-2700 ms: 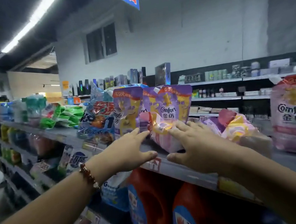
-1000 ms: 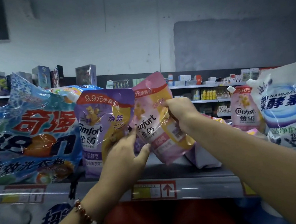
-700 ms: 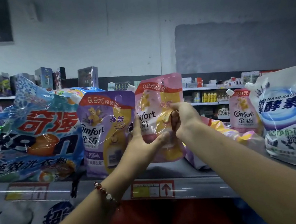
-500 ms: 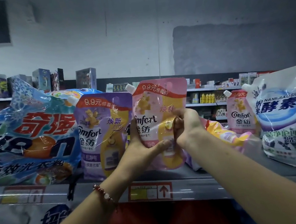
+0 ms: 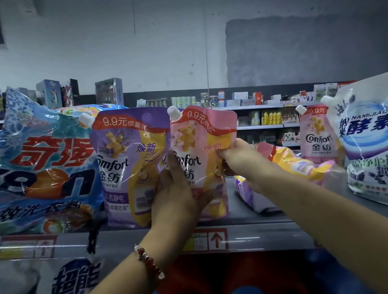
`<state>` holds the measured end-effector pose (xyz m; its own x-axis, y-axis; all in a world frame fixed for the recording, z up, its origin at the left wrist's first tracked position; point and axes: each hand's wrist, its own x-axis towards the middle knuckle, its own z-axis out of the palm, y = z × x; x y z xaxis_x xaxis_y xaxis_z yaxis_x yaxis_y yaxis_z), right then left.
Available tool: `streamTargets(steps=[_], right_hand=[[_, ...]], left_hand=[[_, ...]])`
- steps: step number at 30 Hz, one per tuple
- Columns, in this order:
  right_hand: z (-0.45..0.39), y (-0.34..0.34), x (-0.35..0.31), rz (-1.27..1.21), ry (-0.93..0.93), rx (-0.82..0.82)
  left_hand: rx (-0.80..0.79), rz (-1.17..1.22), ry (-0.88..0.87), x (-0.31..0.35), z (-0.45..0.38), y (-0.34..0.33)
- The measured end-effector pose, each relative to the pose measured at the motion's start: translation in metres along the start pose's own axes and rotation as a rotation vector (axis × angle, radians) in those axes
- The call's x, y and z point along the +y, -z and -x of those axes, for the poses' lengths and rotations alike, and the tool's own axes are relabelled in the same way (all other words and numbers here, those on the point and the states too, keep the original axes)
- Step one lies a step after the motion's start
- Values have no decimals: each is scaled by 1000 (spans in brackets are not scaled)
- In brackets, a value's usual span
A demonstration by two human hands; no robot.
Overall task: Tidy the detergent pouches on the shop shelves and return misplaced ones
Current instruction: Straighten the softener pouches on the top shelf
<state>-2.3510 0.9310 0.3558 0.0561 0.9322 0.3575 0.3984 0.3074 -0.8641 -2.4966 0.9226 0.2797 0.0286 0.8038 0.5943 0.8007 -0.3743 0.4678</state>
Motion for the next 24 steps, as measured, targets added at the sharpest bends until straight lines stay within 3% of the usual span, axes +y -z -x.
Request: streamTargets(steps=[6,10,13,18,24], right_hand=[[1,1,11,84,153,28],[2,9,13,303,236,6],[4,27,10,559,172,-1],[16,60,8,1059,277,-35],[23,98,13,1399,304,-119]], left_hand=[[-12,-60,-7,1,3,-2],[-66,-132,-7,2,12,-3],[-48,-233,-29,3,20,-2],[122,-357,-304,11,23,1],[29,-404,-559,48,11,12]])
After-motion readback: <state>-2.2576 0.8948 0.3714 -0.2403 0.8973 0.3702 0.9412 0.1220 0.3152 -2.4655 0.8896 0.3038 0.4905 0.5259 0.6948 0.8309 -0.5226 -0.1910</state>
